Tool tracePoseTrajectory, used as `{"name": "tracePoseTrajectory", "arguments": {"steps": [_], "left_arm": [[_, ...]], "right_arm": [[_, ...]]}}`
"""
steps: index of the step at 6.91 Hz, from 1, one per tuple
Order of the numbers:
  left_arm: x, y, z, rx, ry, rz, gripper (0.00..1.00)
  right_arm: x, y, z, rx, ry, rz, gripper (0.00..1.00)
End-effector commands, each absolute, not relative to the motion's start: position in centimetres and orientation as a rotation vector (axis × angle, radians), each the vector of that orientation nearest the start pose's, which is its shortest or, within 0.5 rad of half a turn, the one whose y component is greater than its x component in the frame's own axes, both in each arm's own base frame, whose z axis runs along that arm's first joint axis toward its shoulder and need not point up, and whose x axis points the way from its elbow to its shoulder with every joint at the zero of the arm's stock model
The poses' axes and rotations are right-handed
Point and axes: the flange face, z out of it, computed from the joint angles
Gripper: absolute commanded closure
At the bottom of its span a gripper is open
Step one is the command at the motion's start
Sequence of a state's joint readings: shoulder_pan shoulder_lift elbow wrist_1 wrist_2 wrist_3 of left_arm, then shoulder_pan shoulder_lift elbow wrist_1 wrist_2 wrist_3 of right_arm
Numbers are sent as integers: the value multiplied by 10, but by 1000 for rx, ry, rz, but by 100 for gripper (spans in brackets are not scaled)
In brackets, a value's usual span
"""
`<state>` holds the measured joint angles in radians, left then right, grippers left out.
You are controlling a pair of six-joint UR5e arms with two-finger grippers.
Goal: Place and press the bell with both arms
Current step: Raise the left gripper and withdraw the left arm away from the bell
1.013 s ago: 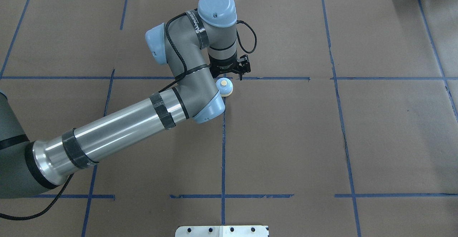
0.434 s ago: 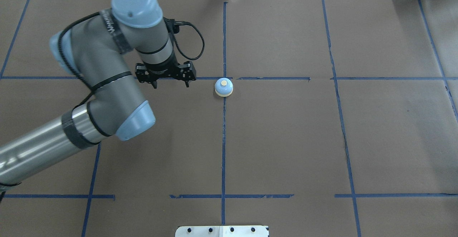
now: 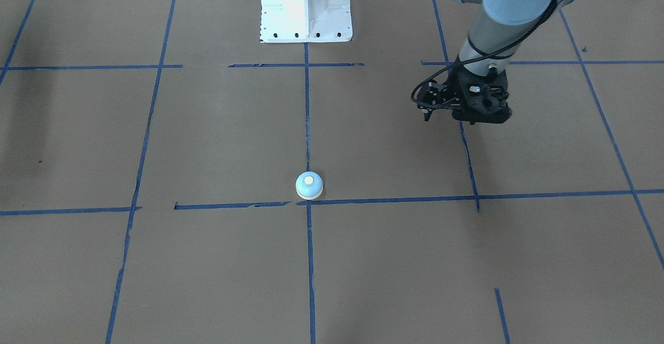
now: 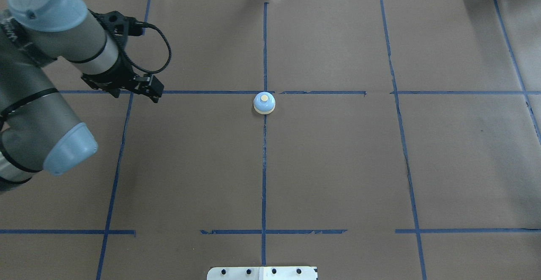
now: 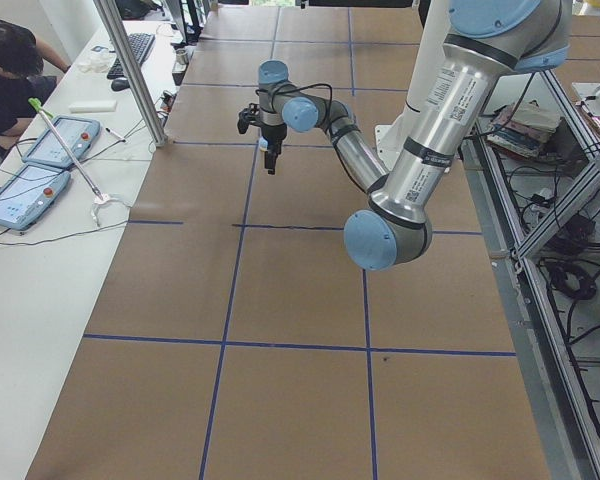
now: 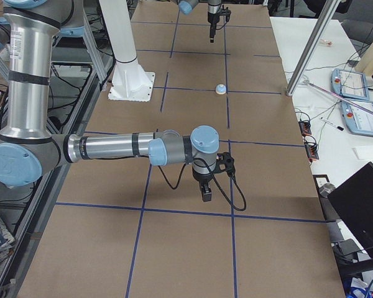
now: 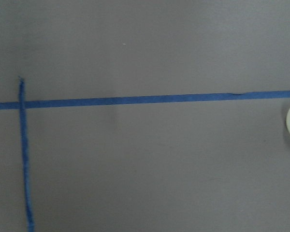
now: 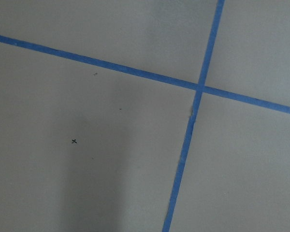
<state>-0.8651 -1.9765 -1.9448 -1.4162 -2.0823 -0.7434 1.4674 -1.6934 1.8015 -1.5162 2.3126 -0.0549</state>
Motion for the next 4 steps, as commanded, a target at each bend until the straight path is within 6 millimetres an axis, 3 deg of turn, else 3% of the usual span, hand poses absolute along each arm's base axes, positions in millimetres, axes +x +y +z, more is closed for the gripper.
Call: {"name": "tracePoseTrajectory", "arguments": {"steps": [1,2,3,4], "left_arm": [[210,-491,362,139,742,189,0],[175,-482,386,126,757,212,0],[133,-478,412,139,738,231,0],[101,-471,440,126,738,242,0]], "right_arm": [[-1,-482,560,173,-800,-225,0],[-14,-485,535,197,-831,-240,0],[-35,-488,494,242,-839,-286,0],[-81,-513,457,231,-858,-295,0]]}}
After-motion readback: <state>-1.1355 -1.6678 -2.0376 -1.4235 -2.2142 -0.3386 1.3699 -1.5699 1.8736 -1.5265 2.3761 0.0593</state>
